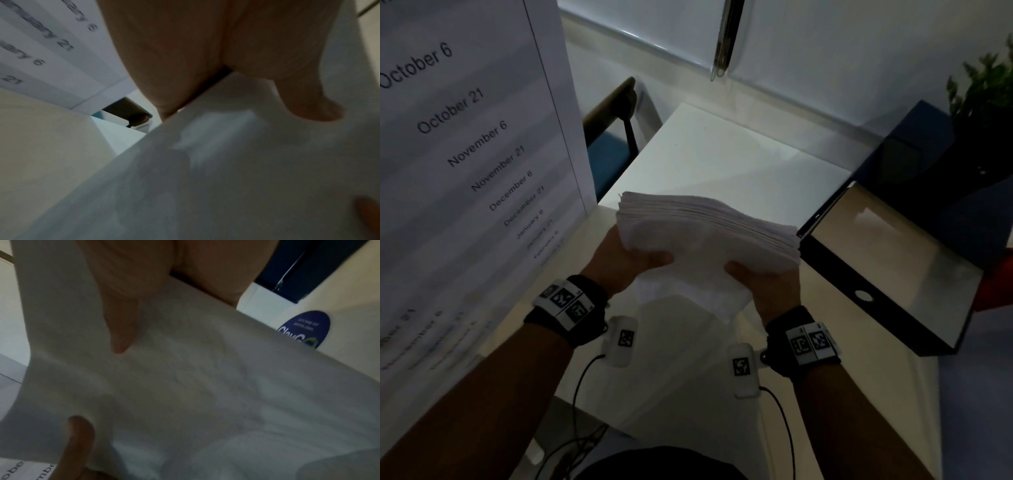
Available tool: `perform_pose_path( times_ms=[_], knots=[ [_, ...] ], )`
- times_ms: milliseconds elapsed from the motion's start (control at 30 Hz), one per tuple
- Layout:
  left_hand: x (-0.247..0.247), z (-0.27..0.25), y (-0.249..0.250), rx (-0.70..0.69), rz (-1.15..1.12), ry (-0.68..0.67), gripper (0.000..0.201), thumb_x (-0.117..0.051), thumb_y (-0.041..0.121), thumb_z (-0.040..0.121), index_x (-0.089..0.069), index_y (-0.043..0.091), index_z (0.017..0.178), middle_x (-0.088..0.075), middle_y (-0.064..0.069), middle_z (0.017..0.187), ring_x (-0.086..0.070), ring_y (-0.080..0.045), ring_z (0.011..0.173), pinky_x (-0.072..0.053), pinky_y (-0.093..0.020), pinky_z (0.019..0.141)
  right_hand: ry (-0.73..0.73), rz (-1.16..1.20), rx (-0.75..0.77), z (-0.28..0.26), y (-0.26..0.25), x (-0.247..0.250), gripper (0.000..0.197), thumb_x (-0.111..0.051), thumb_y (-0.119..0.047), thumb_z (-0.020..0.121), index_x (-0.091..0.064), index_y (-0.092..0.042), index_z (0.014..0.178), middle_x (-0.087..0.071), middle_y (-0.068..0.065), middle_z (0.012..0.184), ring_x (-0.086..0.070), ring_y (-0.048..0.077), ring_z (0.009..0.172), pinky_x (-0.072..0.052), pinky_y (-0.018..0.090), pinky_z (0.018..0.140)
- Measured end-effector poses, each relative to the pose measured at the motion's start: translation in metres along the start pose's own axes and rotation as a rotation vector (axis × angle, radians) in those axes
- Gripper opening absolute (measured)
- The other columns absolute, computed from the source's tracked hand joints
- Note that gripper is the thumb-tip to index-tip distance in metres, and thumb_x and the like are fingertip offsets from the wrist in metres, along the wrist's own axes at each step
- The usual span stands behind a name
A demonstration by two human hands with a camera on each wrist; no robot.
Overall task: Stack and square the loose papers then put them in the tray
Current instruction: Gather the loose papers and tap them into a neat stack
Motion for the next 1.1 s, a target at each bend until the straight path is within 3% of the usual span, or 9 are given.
perform_pose_path(
  times_ms=[133, 200, 400, 567, 767, 833, 933, 1000, 1100],
  knots=[
    [-0.001, -0.002, -0.003, -0.007, -0.008, 0.046, 0.057, -0.090, 0.043, 0.058, -0.068, 0.032, 0.110, -0.075, 0.016, 0.104, -0.070, -0.009, 0.100, -0.058, -0.034, 0.088, 0.053, 0.052, 0.036, 0.002, -0.001, 0.004, 0.045, -0.084, 0.004, 0.065, -0.070, -0.021, 0.099, -0.075, -0.007, 0.095, -0.070, 0.019, 0.094, -0.059, 0.044, 0.082],
    [-0.005, -0.004, -0.010, 0.038, 0.008, 0.063, 0.047, -0.089, 0.037, 0.062, -0.068, 0.044, 0.104, -0.074, 0.019, 0.102, -0.069, -0.003, 0.099, -0.056, -0.033, 0.089, 0.045, 0.012, -0.001, 0.000, 0.006, -0.002, 0.043, -0.085, -0.001, 0.066, -0.070, -0.025, 0.098, -0.074, -0.004, 0.099, -0.069, 0.022, 0.097, -0.057, 0.049, 0.086],
    [-0.005, -0.015, -0.009, -0.024, 0.034, 0.168, 0.042, -0.083, 0.010, 0.074, -0.066, 0.039, 0.099, -0.071, 0.030, 0.092, -0.067, 0.007, 0.091, -0.055, -0.016, 0.080, -0.009, -0.076, 0.061, -0.003, 0.002, 0.001, 0.057, -0.085, -0.004, 0.068, -0.068, -0.058, 0.076, -0.070, -0.033, 0.082, -0.067, -0.006, 0.083, -0.059, 0.028, 0.078],
    [-0.015, -0.022, -0.042, 0.128, 0.078, 0.111, 0.045, -0.087, 0.027, 0.070, -0.064, 0.042, 0.105, -0.070, 0.014, 0.109, -0.066, -0.007, 0.103, -0.053, -0.044, 0.097, 0.053, -0.049, -0.122, -0.016, 0.053, 0.002, 0.048, -0.086, -0.004, 0.066, -0.068, -0.023, 0.107, -0.069, -0.011, 0.097, -0.067, 0.019, 0.099, -0.058, 0.016, 0.069],
    [-0.010, -0.011, -0.034, 0.166, 0.134, 0.126, 0.031, -0.085, 0.028, 0.073, -0.070, 0.035, 0.099, -0.070, 0.020, 0.096, -0.068, 0.007, 0.083, -0.056, -0.016, 0.071, 0.040, -0.054, -0.099, -0.012, 0.045, 0.005, 0.029, -0.084, -0.011, 0.071, -0.067, -0.028, 0.088, -0.068, -0.017, 0.088, -0.068, 0.002, 0.079, -0.056, 0.016, 0.065],
    [-0.005, -0.003, -0.055, 0.253, 0.102, 0.114, 0.040, -0.087, 0.029, 0.071, -0.073, 0.019, 0.107, -0.075, 0.006, 0.100, -0.072, -0.009, 0.089, -0.060, -0.029, 0.077, 0.013, -0.125, -0.130, -0.010, 0.057, 0.003, 0.027, -0.080, -0.020, 0.076, -0.067, -0.022, 0.099, -0.068, -0.017, 0.089, -0.069, 0.000, 0.080, -0.055, 0.013, 0.063],
    [-0.007, -0.007, -0.117, 0.545, 0.151, 0.073, 0.060, -0.089, 0.033, 0.066, -0.070, 0.006, 0.116, -0.072, -0.011, 0.114, -0.070, -0.029, 0.097, -0.058, -0.043, 0.087, -0.052, -0.417, -0.362, -0.018, 0.118, 0.001, 0.038, -0.065, -0.033, 0.090, -0.055, -0.012, 0.120, -0.066, 0.001, 0.111, -0.065, 0.024, 0.105, -0.054, 0.030, 0.081],
    [-0.013, -0.015, -0.151, 0.682, 0.307, 0.009, 0.067, -0.087, 0.036, 0.069, -0.065, 0.003, 0.123, -0.067, -0.014, 0.123, -0.066, -0.032, 0.105, -0.054, -0.035, 0.087, -0.158, -0.565, -0.522, -0.034, 0.159, -0.003, 0.051, -0.053, -0.034, 0.097, -0.040, -0.009, 0.139, -0.054, 0.011, 0.136, -0.054, 0.031, 0.122, -0.045, 0.036, 0.101],
    [-0.014, -0.017, -0.163, 0.662, 0.409, 0.036, 0.066, -0.084, 0.041, 0.072, -0.064, 0.003, 0.123, -0.067, -0.014, 0.121, -0.065, -0.031, 0.105, -0.050, -0.029, 0.078, -0.156, -0.565, -0.568, -0.039, 0.179, -0.001, 0.058, -0.045, -0.035, 0.100, -0.024, -0.011, 0.149, -0.042, 0.011, 0.148, -0.046, 0.030, 0.130, -0.037, 0.037, 0.110]
  ],
)
Point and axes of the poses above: each hand's wrist, its own z-axis towards the middle knuckle, its own x-axis out of the back of the hand, y = z × x, the point moved 7 cm from there along z, towards the middle knuckle
